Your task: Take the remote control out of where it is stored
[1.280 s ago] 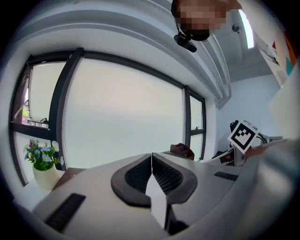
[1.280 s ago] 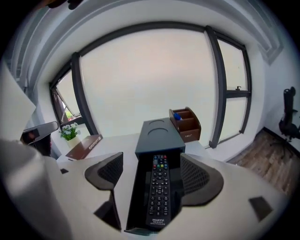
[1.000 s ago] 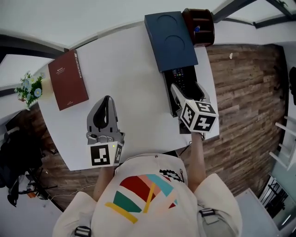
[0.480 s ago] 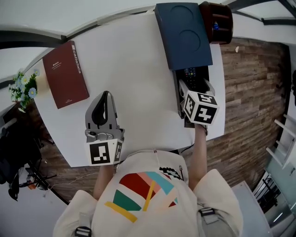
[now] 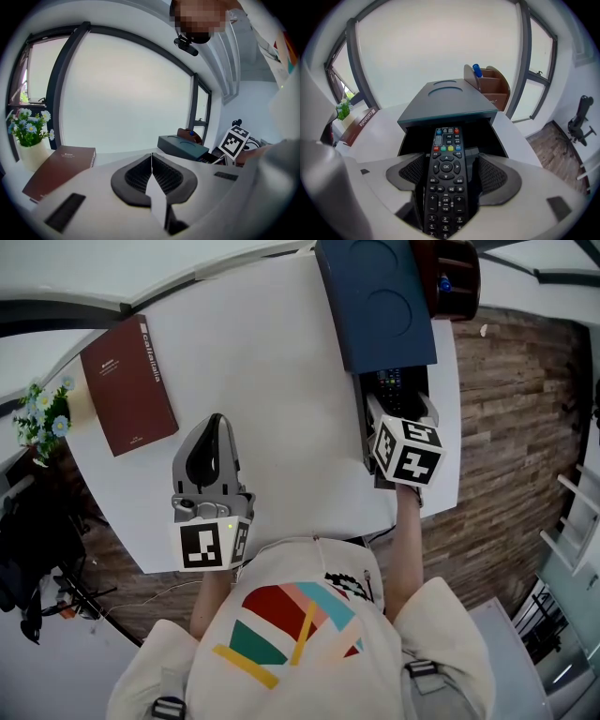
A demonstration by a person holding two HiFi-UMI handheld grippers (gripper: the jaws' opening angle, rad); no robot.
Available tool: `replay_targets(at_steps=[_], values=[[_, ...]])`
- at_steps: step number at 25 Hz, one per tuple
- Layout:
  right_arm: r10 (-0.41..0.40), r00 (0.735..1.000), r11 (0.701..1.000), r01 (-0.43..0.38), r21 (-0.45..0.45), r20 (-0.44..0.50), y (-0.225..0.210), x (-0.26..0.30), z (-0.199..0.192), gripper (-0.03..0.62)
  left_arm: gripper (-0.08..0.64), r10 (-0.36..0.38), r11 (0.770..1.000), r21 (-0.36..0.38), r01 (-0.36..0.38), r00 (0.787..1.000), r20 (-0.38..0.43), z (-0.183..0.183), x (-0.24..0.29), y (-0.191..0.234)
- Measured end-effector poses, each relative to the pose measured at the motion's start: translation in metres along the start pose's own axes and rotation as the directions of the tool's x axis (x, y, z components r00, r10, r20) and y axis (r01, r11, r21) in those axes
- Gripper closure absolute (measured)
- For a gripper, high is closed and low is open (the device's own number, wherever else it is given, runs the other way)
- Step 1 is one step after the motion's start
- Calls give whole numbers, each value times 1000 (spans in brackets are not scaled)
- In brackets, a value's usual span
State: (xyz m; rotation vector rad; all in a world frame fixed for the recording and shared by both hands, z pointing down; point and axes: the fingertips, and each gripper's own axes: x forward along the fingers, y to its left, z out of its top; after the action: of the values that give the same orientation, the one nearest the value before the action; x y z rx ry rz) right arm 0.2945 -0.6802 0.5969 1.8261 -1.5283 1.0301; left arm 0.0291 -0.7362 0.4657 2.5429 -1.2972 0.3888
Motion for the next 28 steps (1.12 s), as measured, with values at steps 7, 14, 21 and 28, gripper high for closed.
replay_targets(at_steps=[7,14,21,28], values=[[12,1000,999,-12,-33,-1,6,-1,3,342,551,-22,1000,16,22,1000,21,6,-5,-13],[27,998,1000,-26,18,-54,0,-13,5,344,551,-21,999,34,18,997,74,24,-22,-20],[25,994,1000,-26,-13,-109,5,-42,2,344,551,-3,999,47,-3,992,128,41,-45,-21],[83,996,996,-83,-22,18,21,-87,6,344,551,33,997,64,-47,979,200,59,-72,-21]])
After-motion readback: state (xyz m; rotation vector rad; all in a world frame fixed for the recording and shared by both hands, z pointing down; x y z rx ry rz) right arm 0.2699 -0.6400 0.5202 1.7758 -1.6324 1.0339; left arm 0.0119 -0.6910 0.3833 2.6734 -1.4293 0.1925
